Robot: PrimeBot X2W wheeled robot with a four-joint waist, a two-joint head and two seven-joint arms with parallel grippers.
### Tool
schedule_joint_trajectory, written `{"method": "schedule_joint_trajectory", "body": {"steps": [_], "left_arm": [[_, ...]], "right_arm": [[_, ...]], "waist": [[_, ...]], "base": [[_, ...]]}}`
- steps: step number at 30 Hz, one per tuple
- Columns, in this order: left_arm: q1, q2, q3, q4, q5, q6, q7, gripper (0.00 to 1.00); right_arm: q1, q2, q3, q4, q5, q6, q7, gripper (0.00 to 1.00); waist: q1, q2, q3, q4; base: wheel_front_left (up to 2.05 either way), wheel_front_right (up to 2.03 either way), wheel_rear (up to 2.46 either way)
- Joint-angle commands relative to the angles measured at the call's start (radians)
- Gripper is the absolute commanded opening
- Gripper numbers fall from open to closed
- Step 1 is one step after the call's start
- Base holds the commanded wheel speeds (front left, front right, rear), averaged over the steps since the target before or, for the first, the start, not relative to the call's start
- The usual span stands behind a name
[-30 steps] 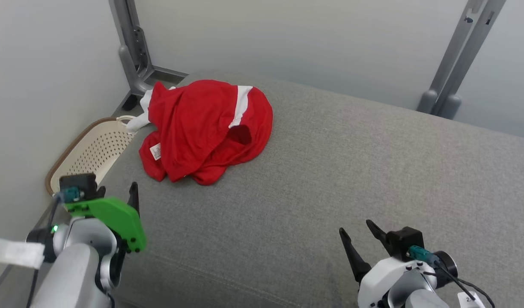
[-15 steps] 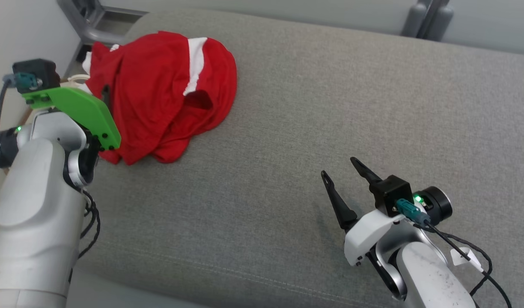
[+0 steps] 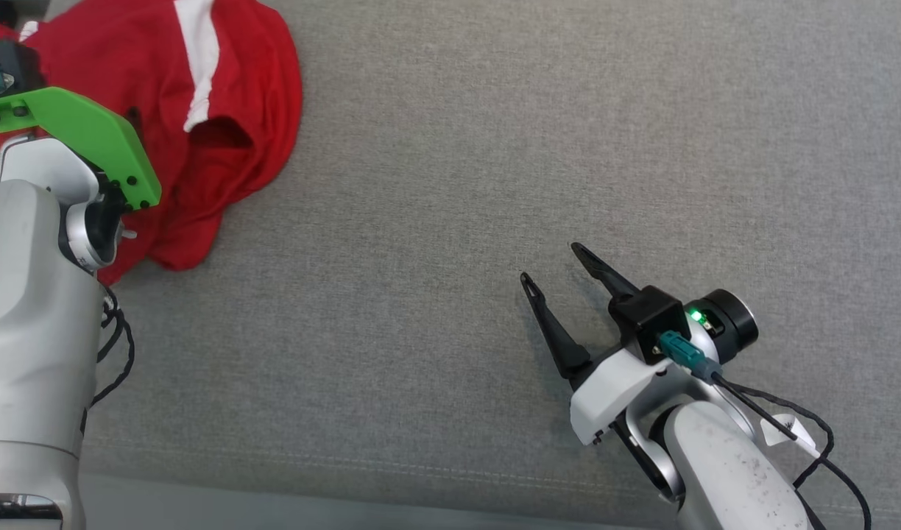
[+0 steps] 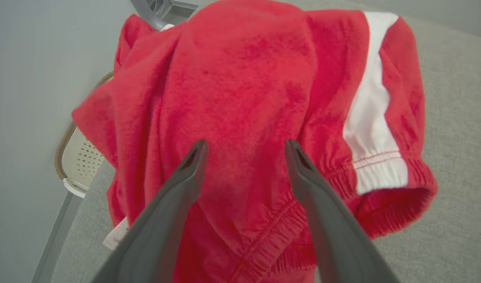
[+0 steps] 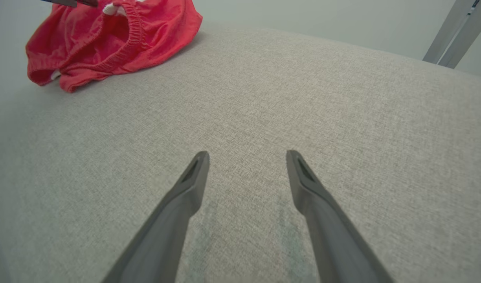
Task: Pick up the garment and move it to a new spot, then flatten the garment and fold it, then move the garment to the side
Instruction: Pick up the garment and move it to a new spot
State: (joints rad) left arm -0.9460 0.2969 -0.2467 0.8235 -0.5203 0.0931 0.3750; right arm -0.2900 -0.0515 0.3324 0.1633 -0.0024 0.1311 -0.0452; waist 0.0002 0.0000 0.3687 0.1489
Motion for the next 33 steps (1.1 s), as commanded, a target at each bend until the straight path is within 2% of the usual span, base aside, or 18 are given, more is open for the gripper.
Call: {"method": "schedule_joint_trajectory", "body": {"steps": [1,8,11,16,21,28,33], "left_arm": [[-0.025,0.024,-0.001,0.022,0.006,0.016,0.016,1.0],[-0.045,0.055,-0.016,0.067,0.036,0.057,0.022,1.0],[-0.044,0.056,-0.009,0.076,0.033,0.067,-0.006,0.0],[-0.021,0.029,0.037,0.073,-0.02,0.057,-0.092,0.0],[-0.004,0.022,0.036,0.059,-0.023,0.039,-0.155,0.0],[-0.006,0.033,0.011,-0.02,-0.007,0.012,-0.182,0.0],[-0.007,0.009,-0.039,-0.111,0.017,-0.005,-0.172,0.0]], "right_arm": [[-0.006,-0.007,0.004,-0.009,-0.002,-0.001,0.003,1.0],[-0.005,-0.015,0.007,-0.011,0.007,-0.001,0.001,1.0],[-0.007,-0.013,0.008,-0.002,0.011,-0.001,-0.003,1.0],[-0.009,-0.009,0.008,0.022,0.021,-0.001,-0.015,1.0],[-0.003,-0.005,0.023,0.061,0.032,-0.001,-0.031,1.0],[0.03,0.0,0.024,0.113,0.089,-0.001,-0.058,1.0],[0.056,0.0,0.031,0.142,0.124,-0.001,-0.073,1.0]], "waist": [[-0.0002,0.0,0.064,-0.054],[-0.0002,0.0,0.084,-0.07],[-0.0002,0.0,0.079,-0.075],[-0.0002,0.0,0.039,-0.072],[-0.0002,0.0,-0.037,-0.07],[-0.0002,0.0,-0.167,-0.096],[-0.0002,0.0,-0.254,-0.143]], "base": [[0.0,0.0,0.0],[0.0,0.0,0.0],[0.0,0.0,0.0],[0.0,0.0,0.0],[0.0,0.0,0.0],[0.0,0.0,0.0],[0.0,0.0,0.0]]}}
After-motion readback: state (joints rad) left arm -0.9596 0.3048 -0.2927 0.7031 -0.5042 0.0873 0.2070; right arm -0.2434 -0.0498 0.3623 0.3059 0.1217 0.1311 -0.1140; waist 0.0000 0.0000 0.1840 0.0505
